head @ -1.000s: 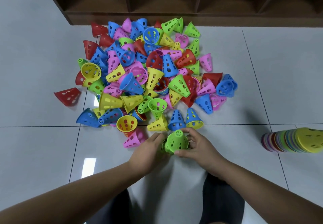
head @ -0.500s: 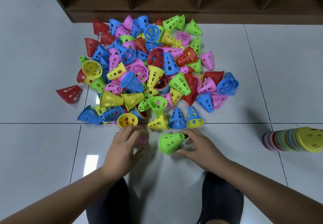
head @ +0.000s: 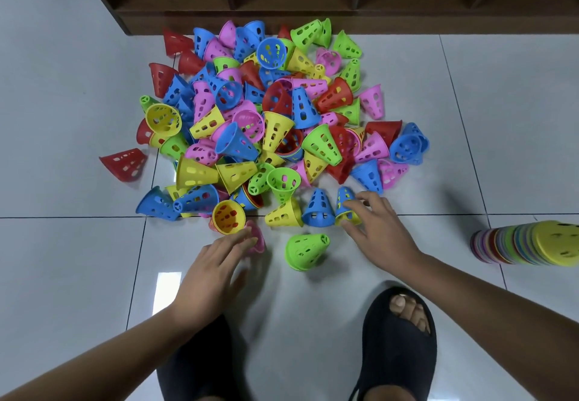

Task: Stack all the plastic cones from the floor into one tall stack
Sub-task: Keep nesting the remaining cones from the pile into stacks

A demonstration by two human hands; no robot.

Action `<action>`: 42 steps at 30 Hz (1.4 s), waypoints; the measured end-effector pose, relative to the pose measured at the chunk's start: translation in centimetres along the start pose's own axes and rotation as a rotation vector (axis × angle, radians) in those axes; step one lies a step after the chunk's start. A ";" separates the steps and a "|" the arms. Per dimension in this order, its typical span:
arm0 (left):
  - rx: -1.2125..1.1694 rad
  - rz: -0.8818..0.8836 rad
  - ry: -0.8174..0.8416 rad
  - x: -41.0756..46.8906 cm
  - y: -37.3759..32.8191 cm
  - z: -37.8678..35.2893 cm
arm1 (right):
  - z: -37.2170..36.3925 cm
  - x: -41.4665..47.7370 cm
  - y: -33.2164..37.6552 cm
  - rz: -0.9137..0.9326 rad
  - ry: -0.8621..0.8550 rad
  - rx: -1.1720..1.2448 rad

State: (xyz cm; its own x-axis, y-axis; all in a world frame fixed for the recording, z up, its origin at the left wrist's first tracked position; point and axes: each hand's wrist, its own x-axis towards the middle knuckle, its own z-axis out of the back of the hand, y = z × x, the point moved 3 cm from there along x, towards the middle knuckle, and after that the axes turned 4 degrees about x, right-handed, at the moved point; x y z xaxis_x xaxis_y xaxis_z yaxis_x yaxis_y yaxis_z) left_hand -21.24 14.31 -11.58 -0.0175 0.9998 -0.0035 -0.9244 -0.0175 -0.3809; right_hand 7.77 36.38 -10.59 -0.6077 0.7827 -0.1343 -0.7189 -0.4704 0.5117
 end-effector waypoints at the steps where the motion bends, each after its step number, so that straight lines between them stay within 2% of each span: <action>1: -0.020 -0.008 0.011 -0.1 0.0 0.0 | -0.2 -0.2 -0.1 -0.021 0.011 0.032; 6: -0.046 -0.042 0.012 -0.2 0.0 0.6 | -0.6 -1.0 -0.2 -0.085 0.012 0.086; 12: -0.068 0.063 0.101 -0.5 0.9 -0.9 | -1.2 -1.4 -0.7 -0.449 0.115 0.247; 16: -0.029 0.093 0.130 -0.5 0.9 -1.7 | -1.7 -1.9 -1.5 -0.524 0.210 0.209; 20: -0.044 0.097 0.140 -0.1 0.8 -1.3 | -1.2 -2.2 -0.9 -0.596 0.204 0.311; 25: -0.168 0.169 0.135 0.5 -0.3 0.1 | 0.4 -3.3 2.4 -0.552 0.077 0.603; 30: -0.317 0.156 0.097 1.7 -2.3 1.7 | 0.8 -3.7 5.9 -0.419 0.100 0.776; 36: -0.327 0.058 0.029 4.2 -5.7 2.8 | 0.7 -3.5 6.0 -0.378 0.089 0.863; 42: -0.297 0.035 0.069 5.7 -6.6 1.4 | 0.4 -3.8 5.4 -0.388 0.051 0.880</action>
State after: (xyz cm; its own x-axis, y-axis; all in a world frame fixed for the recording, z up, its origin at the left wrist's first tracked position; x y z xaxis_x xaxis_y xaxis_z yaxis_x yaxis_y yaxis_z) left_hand -15.75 20.13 -7.83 -0.0121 0.9967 -0.0804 -0.7715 -0.0605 -0.6334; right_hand 6.32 31.03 -7.00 -0.4097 0.7909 -0.4545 -0.3754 0.3079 0.8742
